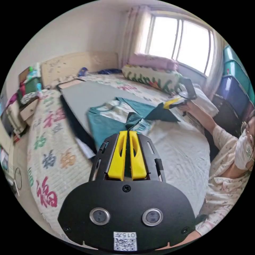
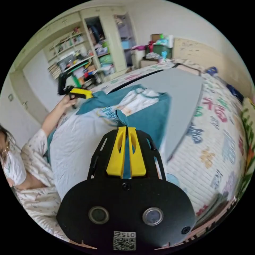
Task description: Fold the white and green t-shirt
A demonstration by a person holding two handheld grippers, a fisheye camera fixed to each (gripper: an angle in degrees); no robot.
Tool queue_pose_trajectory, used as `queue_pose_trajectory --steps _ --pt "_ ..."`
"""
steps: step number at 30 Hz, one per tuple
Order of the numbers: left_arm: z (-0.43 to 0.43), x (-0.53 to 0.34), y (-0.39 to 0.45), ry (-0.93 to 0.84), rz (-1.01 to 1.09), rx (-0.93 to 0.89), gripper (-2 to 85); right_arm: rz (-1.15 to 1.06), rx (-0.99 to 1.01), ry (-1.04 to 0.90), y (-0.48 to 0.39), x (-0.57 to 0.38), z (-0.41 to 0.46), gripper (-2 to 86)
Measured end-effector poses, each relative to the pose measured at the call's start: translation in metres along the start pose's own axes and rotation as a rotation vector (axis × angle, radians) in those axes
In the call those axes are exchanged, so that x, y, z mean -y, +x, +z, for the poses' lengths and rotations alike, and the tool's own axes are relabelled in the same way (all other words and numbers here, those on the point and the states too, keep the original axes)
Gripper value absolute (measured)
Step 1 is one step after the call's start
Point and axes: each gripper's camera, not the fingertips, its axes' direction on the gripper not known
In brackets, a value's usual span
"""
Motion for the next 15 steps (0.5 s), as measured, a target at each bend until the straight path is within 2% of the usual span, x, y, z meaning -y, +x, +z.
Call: queue_pose_trajectory --steps 2,3,5,7,9,11,15 --pt "-0.037 -0.013 -0.065 0.079 -0.186 0.245 2.6 0.199 -0.238 0.091 0.068 -0.002 -0.032 -0.3" --pt "-0.043 -0.019 -0.081 0.078 -0.234 0.318 3.0 0.245 -0.322 0.098 0.084 -0.004 -0.037 -0.2" --pt "-0.061 -0.042 -0.126 0.003 -0.446 0.615 7.7 0.420 -0.622 0.032 0.138 -0.013 -0.046 -0.1" --pt "-0.067 -0.047 -0.131 -0.015 -0.484 0.680 10.3 0.492 -0.710 0.010 0.157 -0.016 -0.052 -0.2" --pt "-0.059 -0.036 -0.119 -0.003 -0.425 0.645 10.5 0.462 -0.690 0.064 0.152 -0.010 -0.055 -0.3" --pt "-0.025 -0.004 -0.092 -0.006 -0.310 0.531 8.3 0.359 -0.578 0.104 0.131 0.014 -0.041 -0.4" --pt "0.053 0.050 -0.056 -0.041 -0.209 0.340 4.9 0.193 -0.352 0.038 0.086 0.066 0.020 -0.7"
